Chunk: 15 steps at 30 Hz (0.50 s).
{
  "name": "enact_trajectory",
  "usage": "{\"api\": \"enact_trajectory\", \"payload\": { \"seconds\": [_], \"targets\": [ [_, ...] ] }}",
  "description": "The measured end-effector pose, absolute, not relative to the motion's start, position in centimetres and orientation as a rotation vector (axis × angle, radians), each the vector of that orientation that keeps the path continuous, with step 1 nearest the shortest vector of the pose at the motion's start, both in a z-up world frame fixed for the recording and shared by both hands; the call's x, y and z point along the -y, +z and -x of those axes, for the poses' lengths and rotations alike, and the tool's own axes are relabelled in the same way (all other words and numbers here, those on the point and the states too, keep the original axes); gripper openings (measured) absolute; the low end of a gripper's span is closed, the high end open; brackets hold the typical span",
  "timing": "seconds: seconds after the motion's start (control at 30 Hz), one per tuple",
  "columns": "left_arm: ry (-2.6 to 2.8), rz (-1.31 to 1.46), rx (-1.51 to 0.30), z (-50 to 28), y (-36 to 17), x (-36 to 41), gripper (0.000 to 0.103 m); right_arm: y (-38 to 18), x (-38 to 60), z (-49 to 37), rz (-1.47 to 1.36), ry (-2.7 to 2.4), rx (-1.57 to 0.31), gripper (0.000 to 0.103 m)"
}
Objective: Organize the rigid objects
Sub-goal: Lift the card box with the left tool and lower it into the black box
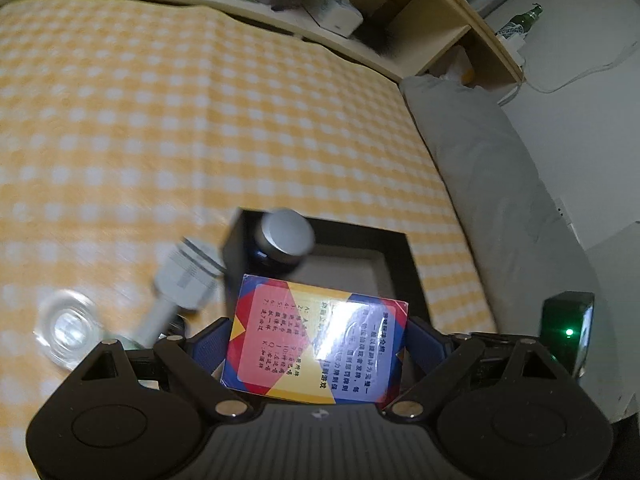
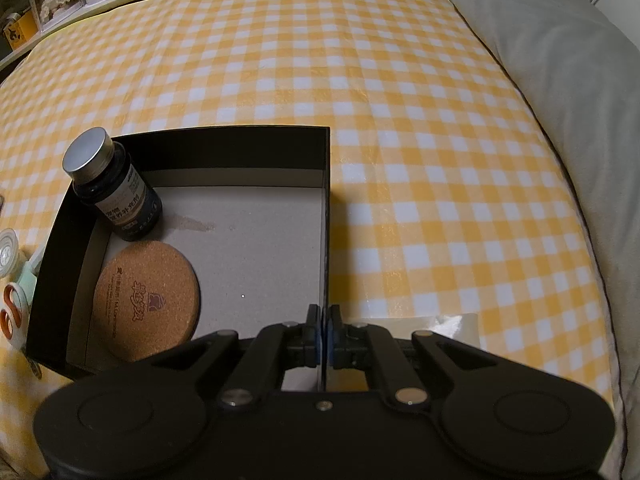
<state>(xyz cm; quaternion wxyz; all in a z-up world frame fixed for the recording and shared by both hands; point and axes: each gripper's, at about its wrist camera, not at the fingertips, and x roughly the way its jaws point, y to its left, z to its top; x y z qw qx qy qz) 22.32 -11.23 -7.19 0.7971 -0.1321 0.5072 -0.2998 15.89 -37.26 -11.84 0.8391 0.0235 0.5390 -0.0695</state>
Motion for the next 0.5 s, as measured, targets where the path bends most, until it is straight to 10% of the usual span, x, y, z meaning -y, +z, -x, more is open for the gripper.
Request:
{"api": "enact_trajectory", "payload": {
  "seconds": [0.5],
  "targets": [
    [-0.526,0.417,-1.166,-21.7,-10.0,15.0,0.091,-11.9,37.2,-15.9,-0.047,-0.148,-1.140,0.004]
  ]
}}
